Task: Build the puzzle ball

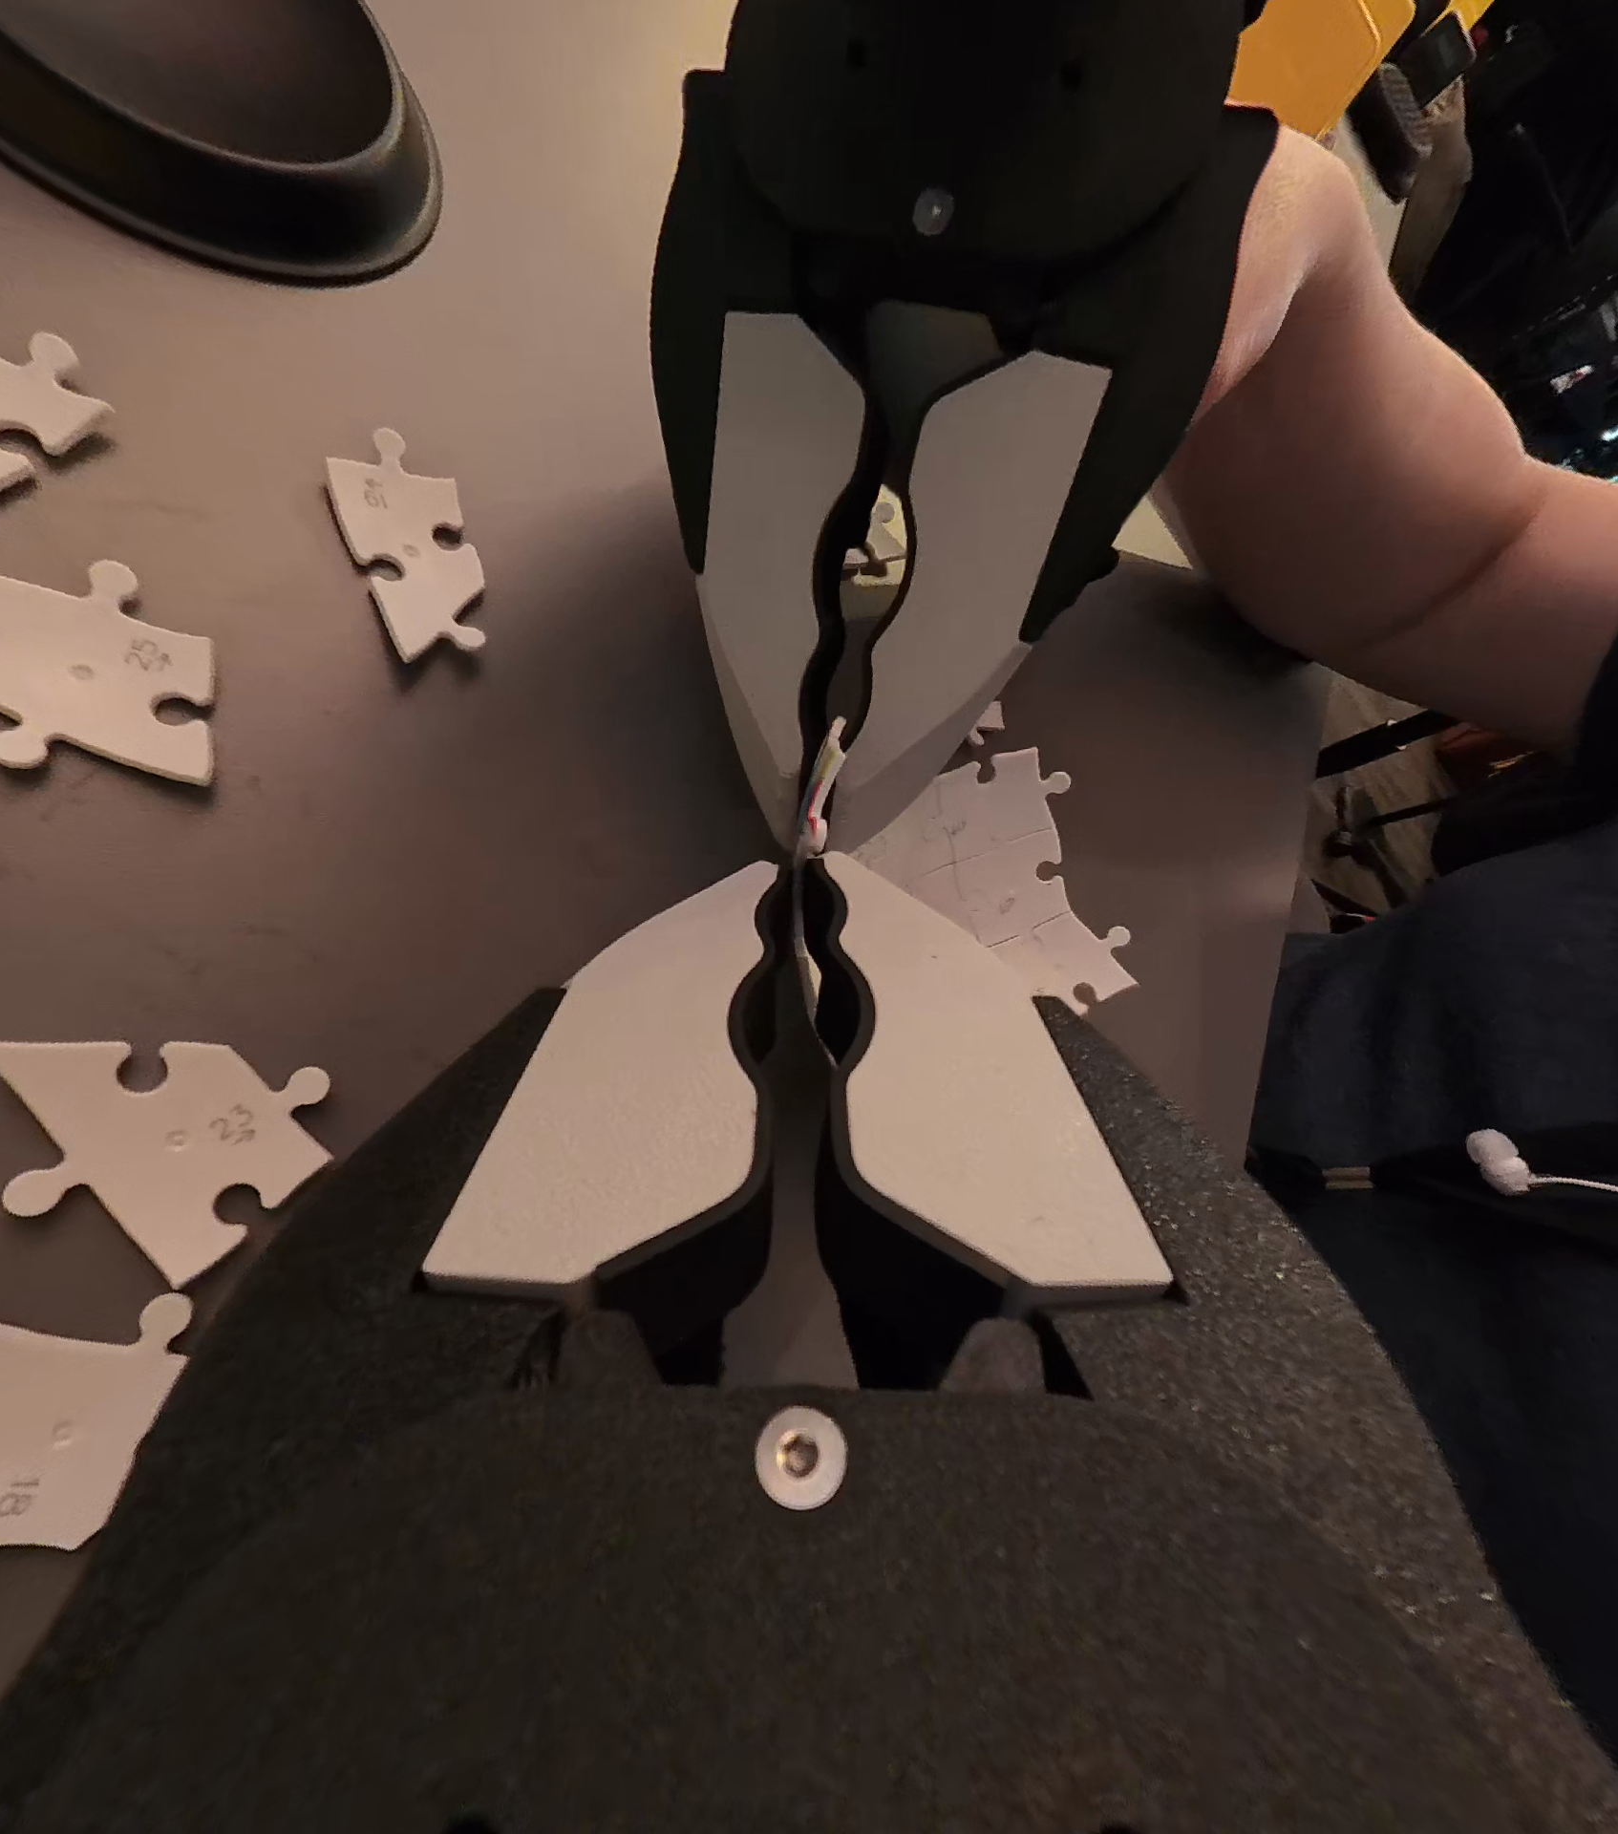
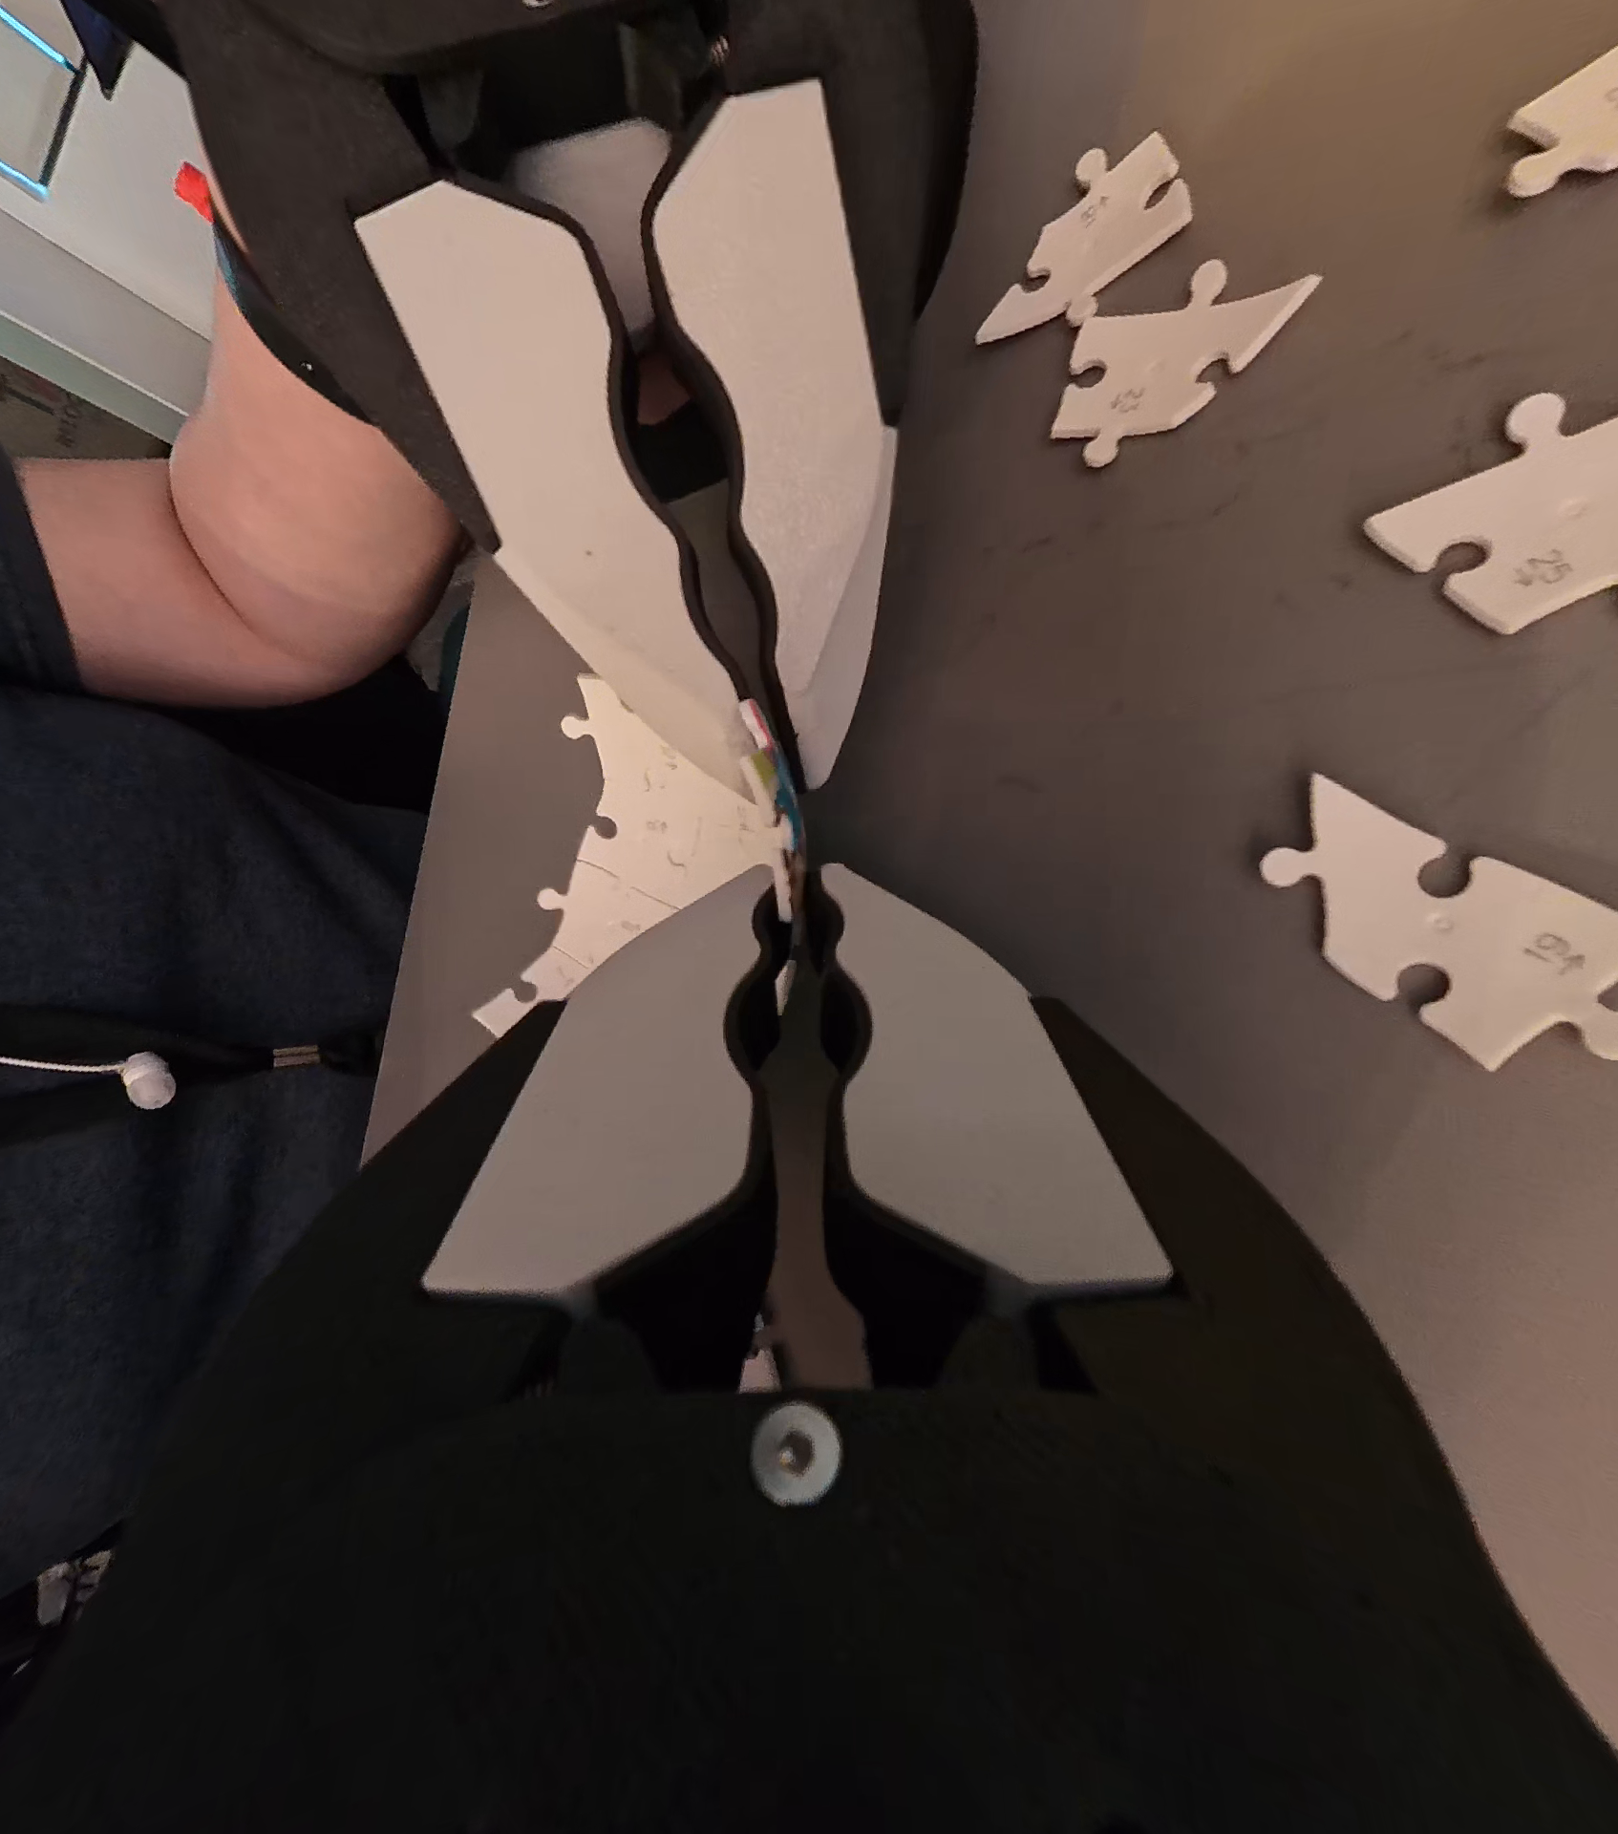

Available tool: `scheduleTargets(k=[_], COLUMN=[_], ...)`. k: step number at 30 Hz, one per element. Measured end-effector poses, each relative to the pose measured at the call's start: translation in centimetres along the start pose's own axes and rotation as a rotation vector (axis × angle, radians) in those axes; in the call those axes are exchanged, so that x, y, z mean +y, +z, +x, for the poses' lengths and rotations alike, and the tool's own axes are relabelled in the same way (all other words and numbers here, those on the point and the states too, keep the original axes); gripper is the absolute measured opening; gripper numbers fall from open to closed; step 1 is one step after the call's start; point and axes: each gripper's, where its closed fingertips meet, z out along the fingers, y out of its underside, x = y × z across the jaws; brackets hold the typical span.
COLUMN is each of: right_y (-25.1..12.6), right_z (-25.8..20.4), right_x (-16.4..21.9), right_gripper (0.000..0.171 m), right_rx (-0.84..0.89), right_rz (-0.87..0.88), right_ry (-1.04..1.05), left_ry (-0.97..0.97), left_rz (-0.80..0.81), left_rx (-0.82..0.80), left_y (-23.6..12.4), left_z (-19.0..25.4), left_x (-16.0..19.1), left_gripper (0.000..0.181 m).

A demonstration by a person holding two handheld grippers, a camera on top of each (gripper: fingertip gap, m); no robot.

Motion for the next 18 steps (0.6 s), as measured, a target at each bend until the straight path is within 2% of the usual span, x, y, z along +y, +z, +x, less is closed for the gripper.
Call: scheduleTargets(k=[18], right_y=[0.05], right_z=[-0.06], right_x=[-0.33], right_gripper=[0.003], right_rx=[0.003], right_rz=[0.016], right_ry=[-0.014], left_ry=[0.039], left_rz=[0.007], left_rx=[-0.02], left_y=[-0.12], left_z=[0.0], left_x=[-0.18], left_gripper=[0.003])
